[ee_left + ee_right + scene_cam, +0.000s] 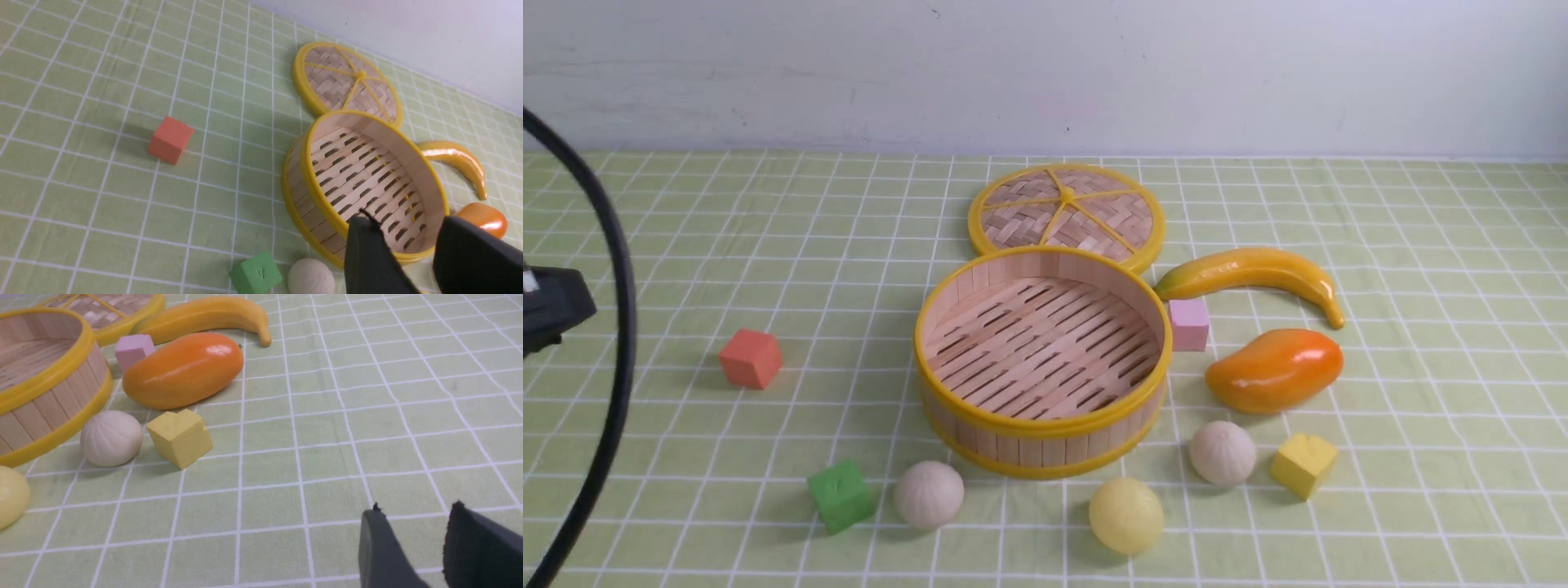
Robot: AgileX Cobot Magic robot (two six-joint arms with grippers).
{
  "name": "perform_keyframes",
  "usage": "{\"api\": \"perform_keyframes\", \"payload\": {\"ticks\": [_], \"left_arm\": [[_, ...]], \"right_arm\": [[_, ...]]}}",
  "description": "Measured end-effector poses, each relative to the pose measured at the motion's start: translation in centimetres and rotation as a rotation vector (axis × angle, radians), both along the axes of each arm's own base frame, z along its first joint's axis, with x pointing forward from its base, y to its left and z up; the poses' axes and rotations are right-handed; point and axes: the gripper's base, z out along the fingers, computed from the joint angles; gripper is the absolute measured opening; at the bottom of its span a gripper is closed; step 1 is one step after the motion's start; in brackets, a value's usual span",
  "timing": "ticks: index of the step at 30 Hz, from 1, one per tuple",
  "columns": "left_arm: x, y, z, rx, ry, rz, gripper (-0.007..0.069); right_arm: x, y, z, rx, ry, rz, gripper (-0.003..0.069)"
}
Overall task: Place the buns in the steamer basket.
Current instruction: Use the left arm to grab a steamed stuffed bun
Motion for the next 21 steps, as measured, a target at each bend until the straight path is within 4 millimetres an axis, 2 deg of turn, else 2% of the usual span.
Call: {"api": "perform_keyframes", "payload": {"ticks": [3, 6, 12, 17, 21], "left_arm": [[1.5, -0.4, -1.1, 0.005, 0.071, -0.024, 0.0238], [2.9, -2.0, -2.4, 0.051, 0.171, -0.124, 0.0238], [4.2, -4.5, -2.7, 0.145, 0.301, -0.28, 0.0238], [6.0, -7.0, -3.2, 0.201, 0.518, -0.405, 0.0238], [8.0, -9.0, -4.3, 0.244, 0.599, -0.475, 0.0238]], "right_arm": [[0.0, 0.0, 0.0, 0.0, 0.0, 0.0, 0.0239], [0.0, 0.0, 0.0, -0.001, 0.0, 0.002, 0.0239], [0.0, 0.0, 0.0, -0.002, 0.0, 0.004, 0.0239], [0.0, 0.0, 0.0, -0.002, 0.0, 0.006, 0.0239], [0.0, 0.0, 0.0, -0.002, 0.0, 0.006, 0.0239]]}}
